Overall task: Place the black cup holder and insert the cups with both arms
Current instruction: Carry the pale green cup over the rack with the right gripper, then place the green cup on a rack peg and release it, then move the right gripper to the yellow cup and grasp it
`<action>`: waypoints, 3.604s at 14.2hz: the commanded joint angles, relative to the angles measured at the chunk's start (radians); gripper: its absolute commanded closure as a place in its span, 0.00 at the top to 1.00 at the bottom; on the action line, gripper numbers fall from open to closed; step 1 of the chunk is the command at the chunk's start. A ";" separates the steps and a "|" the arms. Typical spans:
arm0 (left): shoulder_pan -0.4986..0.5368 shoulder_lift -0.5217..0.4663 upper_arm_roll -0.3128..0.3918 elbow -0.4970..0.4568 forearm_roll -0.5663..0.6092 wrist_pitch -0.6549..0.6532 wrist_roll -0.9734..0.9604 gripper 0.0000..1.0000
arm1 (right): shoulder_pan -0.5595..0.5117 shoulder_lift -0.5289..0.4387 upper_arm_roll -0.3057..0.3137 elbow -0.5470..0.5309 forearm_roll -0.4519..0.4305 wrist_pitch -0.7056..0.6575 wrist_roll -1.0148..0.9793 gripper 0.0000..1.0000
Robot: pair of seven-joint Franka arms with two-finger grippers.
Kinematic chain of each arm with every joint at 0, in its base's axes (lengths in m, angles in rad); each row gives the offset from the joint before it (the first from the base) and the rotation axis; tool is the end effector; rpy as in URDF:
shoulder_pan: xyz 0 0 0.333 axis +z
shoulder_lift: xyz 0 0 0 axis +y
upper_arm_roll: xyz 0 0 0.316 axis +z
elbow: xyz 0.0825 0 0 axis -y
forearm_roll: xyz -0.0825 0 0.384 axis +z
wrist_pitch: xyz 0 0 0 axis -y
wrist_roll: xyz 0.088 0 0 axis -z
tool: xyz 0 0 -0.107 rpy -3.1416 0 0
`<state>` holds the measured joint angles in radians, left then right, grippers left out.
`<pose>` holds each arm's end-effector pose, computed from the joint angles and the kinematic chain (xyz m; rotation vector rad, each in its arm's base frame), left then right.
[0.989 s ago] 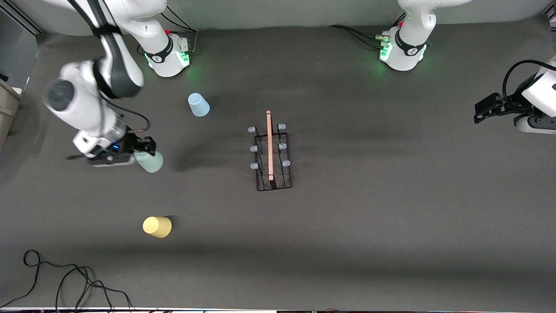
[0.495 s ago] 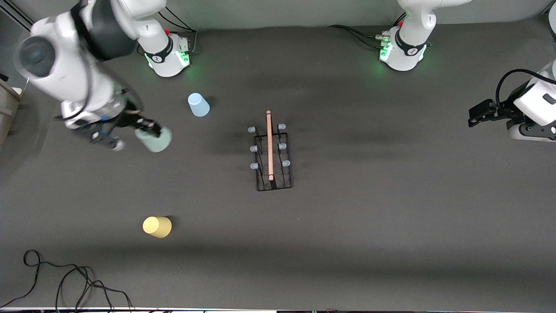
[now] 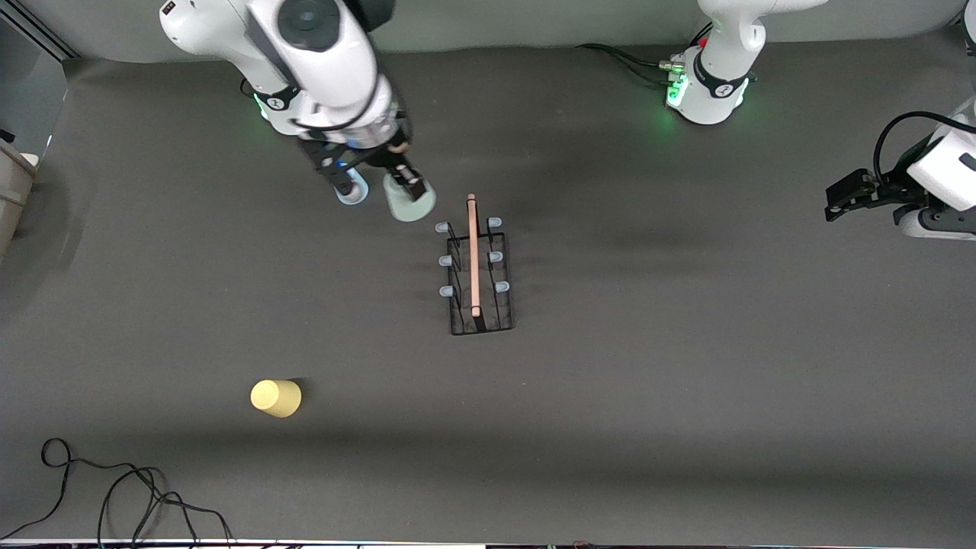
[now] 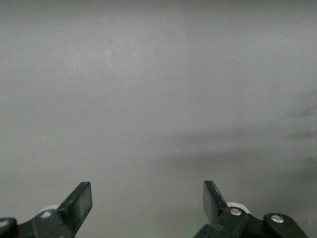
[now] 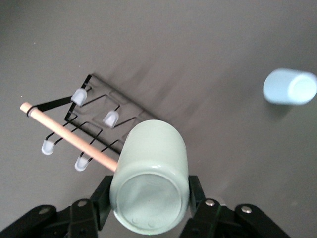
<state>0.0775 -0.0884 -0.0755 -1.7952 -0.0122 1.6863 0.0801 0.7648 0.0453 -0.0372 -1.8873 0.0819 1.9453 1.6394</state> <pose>0.5318 -0.0016 0.5758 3.1329 -0.1194 -0.0321 0.4252 0.3864 0.4805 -2.7630 1.4056 0.0998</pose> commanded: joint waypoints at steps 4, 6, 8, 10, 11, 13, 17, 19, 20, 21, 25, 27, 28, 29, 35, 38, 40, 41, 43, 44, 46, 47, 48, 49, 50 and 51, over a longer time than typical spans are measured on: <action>-0.002 -0.024 -0.001 -0.029 -0.006 0.000 -0.013 1.00 | 0.021 0.116 -0.015 0.048 0.013 0.055 0.089 0.00; -0.004 -0.021 -0.001 -0.032 -0.006 -0.013 -0.017 1.00 | 0.021 0.122 -0.015 0.005 0.012 0.098 0.088 0.00; -0.002 -0.021 -0.001 -0.030 -0.006 -0.016 -0.017 1.00 | 0.021 0.125 -0.015 -0.036 0.012 0.147 0.088 0.00; -0.002 -0.022 -0.001 -0.032 -0.006 -0.022 -0.017 1.00 | 0.024 0.152 -0.013 -0.071 0.013 0.211 0.088 0.00; -0.002 -0.022 -0.001 -0.032 -0.006 -0.028 -0.017 1.00 | 0.034 0.169 -0.013 -0.088 0.015 0.245 0.089 0.00; -0.002 -0.024 -0.001 -0.030 -0.005 -0.036 -0.017 1.00 | 0.037 0.203 -0.013 -0.108 0.019 0.299 0.089 0.00; -0.004 -0.028 -0.003 -0.030 -0.005 -0.042 -0.019 1.00 | 0.033 0.229 -0.015 -0.108 0.021 0.320 0.082 0.31; -0.005 -0.028 -0.003 -0.030 -0.005 -0.045 -0.019 1.00 | 0.030 0.223 -0.020 -0.082 0.021 0.290 0.076 1.00; -0.005 -0.027 -0.004 -0.030 -0.006 -0.042 -0.019 1.00 | 0.027 0.217 -0.026 -0.047 0.021 0.235 0.073 1.00; -0.005 -0.027 -0.004 -0.030 -0.005 -0.040 -0.019 1.00 | 0.021 0.217 -0.027 0.011 0.021 0.163 0.073 1.00; -0.004 -0.024 -0.003 -0.029 -0.005 -0.031 -0.019 1.00 | -0.051 0.214 -0.027 0.253 0.019 -0.161 -0.040 1.00; -0.004 -0.022 -0.003 -0.026 -0.006 -0.027 -0.017 1.00 | -0.116 0.206 -0.030 0.330 0.015 -0.271 -0.247 1.00; -0.004 -0.022 -0.003 -0.024 -0.006 -0.025 -0.019 1.00 | -0.163 0.202 -0.030 0.358 0.012 -0.311 -0.360 1.00; -0.004 -0.022 -0.003 -0.024 -0.005 -0.025 -0.019 1.00 | -0.212 0.196 -0.030 0.367 0.009 -0.328 -0.486 1.00; -0.002 -0.022 -0.003 -0.024 -0.003 -0.016 -0.017 1.00 | -0.407 0.223 -0.154 0.427 -0.059 -0.289 -1.253 1.00; -0.002 -0.017 -0.003 -0.024 -0.002 -0.008 -0.017 1.00 | -0.491 0.316 -0.164 0.517 -0.057 -0.230 -1.470 1.00; 0.001 -0.013 -0.003 -0.026 -0.002 -0.007 -0.017 1.00 | -0.506 0.384 -0.164 0.588 -0.057 -0.214 -1.542 1.00; -0.002 -0.011 -0.003 -0.026 -0.002 -0.008 -0.017 1.00 | -0.510 0.399 -0.164 0.588 -0.054 -0.186 -1.575 1.00; -0.002 -0.011 -0.003 -0.026 -0.002 -0.013 -0.019 1.00 | -0.512 0.448 -0.164 0.562 -0.044 -0.082 -1.581 1.00; -0.002 -0.011 -0.003 -0.026 -0.002 -0.013 -0.017 1.00 | -0.512 0.476 -0.164 0.551 -0.037 -0.039 -1.581 1.00; -0.004 -0.011 -0.003 -0.030 -0.002 -0.008 -0.017 1.00 | -0.515 0.549 -0.162 0.547 -0.010 0.052 -1.584 1.00; -0.004 -0.011 -0.003 -0.029 -0.002 -0.008 -0.019 1.00 | -0.522 0.576 -0.162 0.545 0.005 0.091 -1.602 1.00; -0.004 -0.011 -0.003 -0.027 -0.002 -0.007 -0.017 1.00 | -0.529 0.608 -0.162 0.541 0.018 0.127 -1.641 1.00; -0.004 -0.011 -0.003 -0.026 -0.002 -0.008 -0.017 1.00 | -0.539 0.637 -0.162 0.537 0.045 0.167 -1.664 1.00; -0.004 -0.011 -0.003 -0.026 -0.002 -0.008 -0.017 1.00 | -0.547 0.666 -0.162 0.536 0.073 0.191 -1.682 1.00; -0.004 -0.013 -0.003 -0.027 -0.002 -0.010 -0.017 1.00 | -0.547 0.692 -0.162 0.536 0.099 0.214 -1.704 1.00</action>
<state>0.0775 -0.0892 -0.0794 -1.8115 -0.0122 1.6660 0.0776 0.2330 0.6905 -0.2008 -1.3715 0.1249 2.1223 0.0000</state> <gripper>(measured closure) 0.000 0.000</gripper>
